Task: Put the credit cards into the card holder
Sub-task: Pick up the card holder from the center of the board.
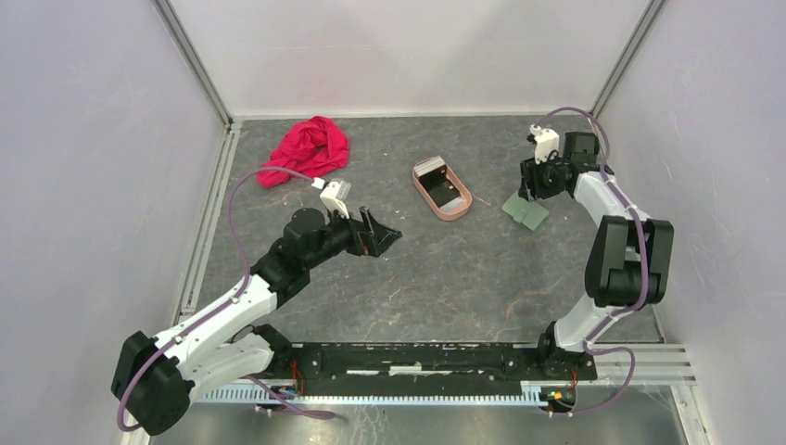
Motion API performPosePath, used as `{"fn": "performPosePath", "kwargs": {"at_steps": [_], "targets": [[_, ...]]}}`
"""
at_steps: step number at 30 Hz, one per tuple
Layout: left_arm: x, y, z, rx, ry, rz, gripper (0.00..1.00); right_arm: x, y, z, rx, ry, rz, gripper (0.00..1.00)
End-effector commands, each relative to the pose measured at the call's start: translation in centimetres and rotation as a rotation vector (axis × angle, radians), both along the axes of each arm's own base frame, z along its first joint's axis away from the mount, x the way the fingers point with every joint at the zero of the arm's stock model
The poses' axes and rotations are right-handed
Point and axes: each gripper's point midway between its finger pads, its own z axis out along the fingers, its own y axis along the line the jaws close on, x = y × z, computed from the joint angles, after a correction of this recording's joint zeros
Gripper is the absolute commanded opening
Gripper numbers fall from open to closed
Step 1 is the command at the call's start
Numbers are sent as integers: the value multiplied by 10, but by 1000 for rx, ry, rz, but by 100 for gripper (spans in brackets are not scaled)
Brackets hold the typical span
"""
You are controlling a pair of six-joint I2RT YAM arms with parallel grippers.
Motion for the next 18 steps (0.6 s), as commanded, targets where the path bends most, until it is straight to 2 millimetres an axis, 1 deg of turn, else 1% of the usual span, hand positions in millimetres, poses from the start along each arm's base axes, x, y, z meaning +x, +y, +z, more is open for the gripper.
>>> {"fn": "performPosePath", "kwargs": {"at_steps": [1,5,8,11,14,18], "targets": [[6,0,10,-41,-47,14,100,8,-10,-12,47,57,-102,53],[5,0,9,-39,-52,14,100,4,-10,-32,77,110,-117,48],[5,1,7,-36,-53,16,100,2,-15,-43,99,141,-136,45],[4,2,7,-38,-53,16,100,-2,-17,-51,122,168,-139,45],[3,3,6,-39,-52,19,100,-8,-12,-60,143,196,-124,45],[2,3,5,-43,-49,17,100,-11,-11,-69,150,221,-121,45]]}}
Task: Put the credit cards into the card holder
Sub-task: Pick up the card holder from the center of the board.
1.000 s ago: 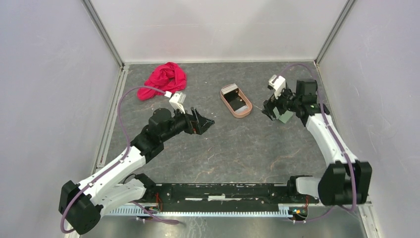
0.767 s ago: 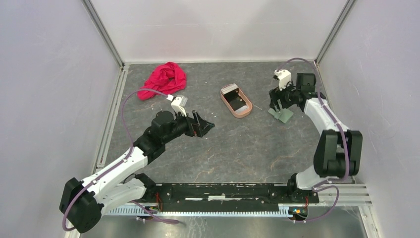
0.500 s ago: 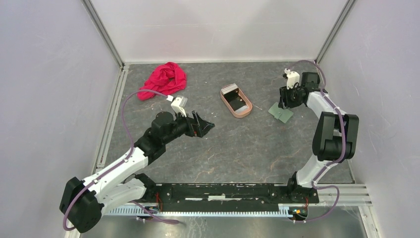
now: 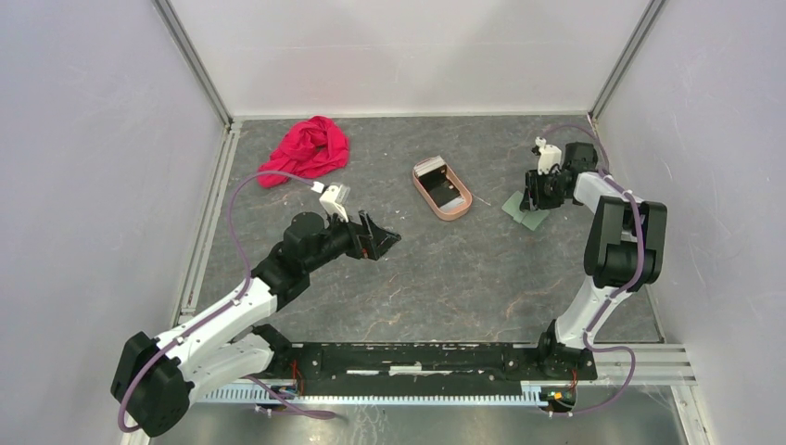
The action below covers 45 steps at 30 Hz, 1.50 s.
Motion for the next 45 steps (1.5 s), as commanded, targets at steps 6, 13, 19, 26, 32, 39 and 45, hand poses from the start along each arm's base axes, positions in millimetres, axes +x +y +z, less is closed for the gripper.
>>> {"fn": "performPosePath", "kwargs": {"at_steps": [6,13,19,26,32,39,45], "targets": [[1,0,16,-60,-42,8,100,-7,11,-21,69,63,19,42],[-2,-2,17,-78,-36,-3,100,-19,14,-26,74,84,32,27],[-4,-5,19,-98,-24,-16,100,-22,20,-17,86,62,47,29],[-7,-5,19,-118,-12,-22,100,-33,23,-23,97,80,48,32],[-13,-14,20,-193,18,-56,100,-47,24,-39,95,118,45,27],[-16,-28,13,-278,100,-97,98,-52,29,-32,104,93,72,5],[-21,-42,4,-308,149,-117,96,-63,45,-10,162,-18,136,0]]}}
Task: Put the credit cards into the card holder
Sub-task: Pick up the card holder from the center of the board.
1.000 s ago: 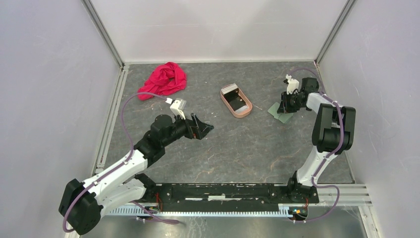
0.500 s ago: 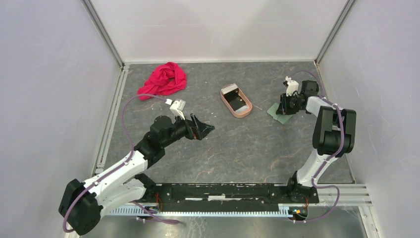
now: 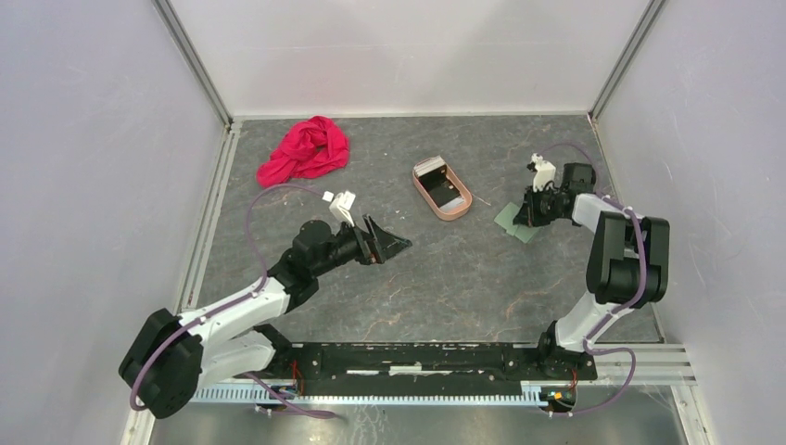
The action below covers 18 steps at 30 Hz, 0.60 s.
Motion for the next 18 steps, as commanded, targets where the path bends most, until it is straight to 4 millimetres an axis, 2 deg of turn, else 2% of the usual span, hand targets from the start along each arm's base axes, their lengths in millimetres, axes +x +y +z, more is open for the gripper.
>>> {"fn": "performPosePath", "kwargs": {"at_steps": [1,3,7,13,15,18], "targets": [[-7,-18,15,-102,4,-42,96,-34,20,5,53,0,81,0],[-9,-24,11,-106,14,-49,96,-43,32,21,98,-61,137,0],[-15,-34,3,-102,-1,-59,94,-73,56,47,170,-166,298,0],[-18,-40,-8,-90,-98,-52,93,-145,104,55,203,-274,681,0],[-20,-45,-10,-122,-90,-67,93,-157,116,63,217,-338,771,0],[-24,-57,-14,-163,-75,-78,92,-174,137,86,278,-440,929,0]]}}
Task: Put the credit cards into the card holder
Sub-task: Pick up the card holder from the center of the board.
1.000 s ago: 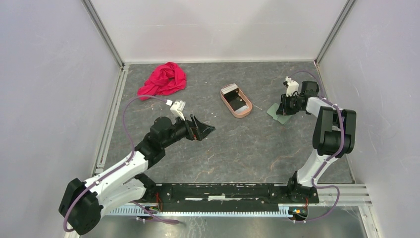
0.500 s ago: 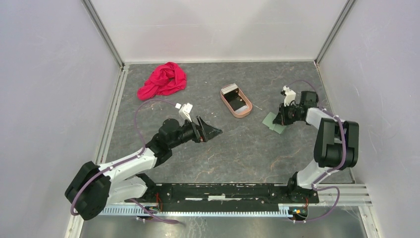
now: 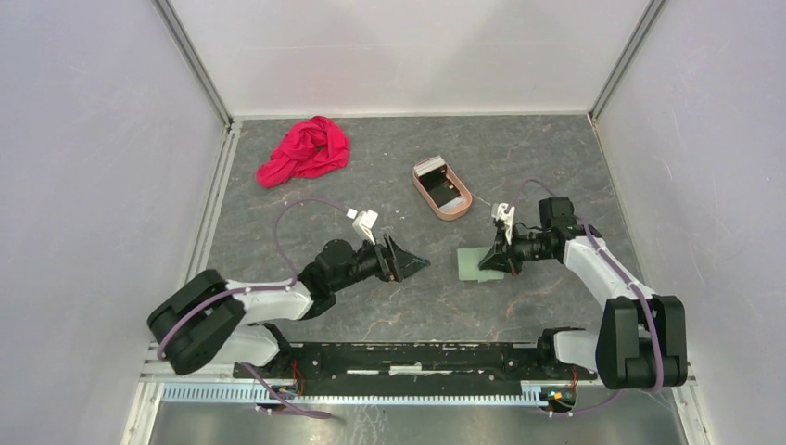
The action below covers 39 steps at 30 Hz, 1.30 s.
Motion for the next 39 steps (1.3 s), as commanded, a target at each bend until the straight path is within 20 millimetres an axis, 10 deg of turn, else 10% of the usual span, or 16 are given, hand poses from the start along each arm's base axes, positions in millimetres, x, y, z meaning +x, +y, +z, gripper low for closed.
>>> {"fn": "performPosePath", "kwargs": {"at_steps": [1,8,22,26,39], "targets": [[2,-15,19,-113,-80,13,91,-27,29,35,153,-168,257,0],[-10,-43,2,-87,-119,-5,91,-65,40,51,256,-156,454,0],[-33,-94,-2,-183,-63,-147,59,-66,44,49,264,-146,450,0],[-40,-101,-5,-201,-21,-190,8,-65,43,47,255,-137,447,0],[-3,-59,-58,-282,534,13,2,-65,52,30,-34,-491,487,0]]}}
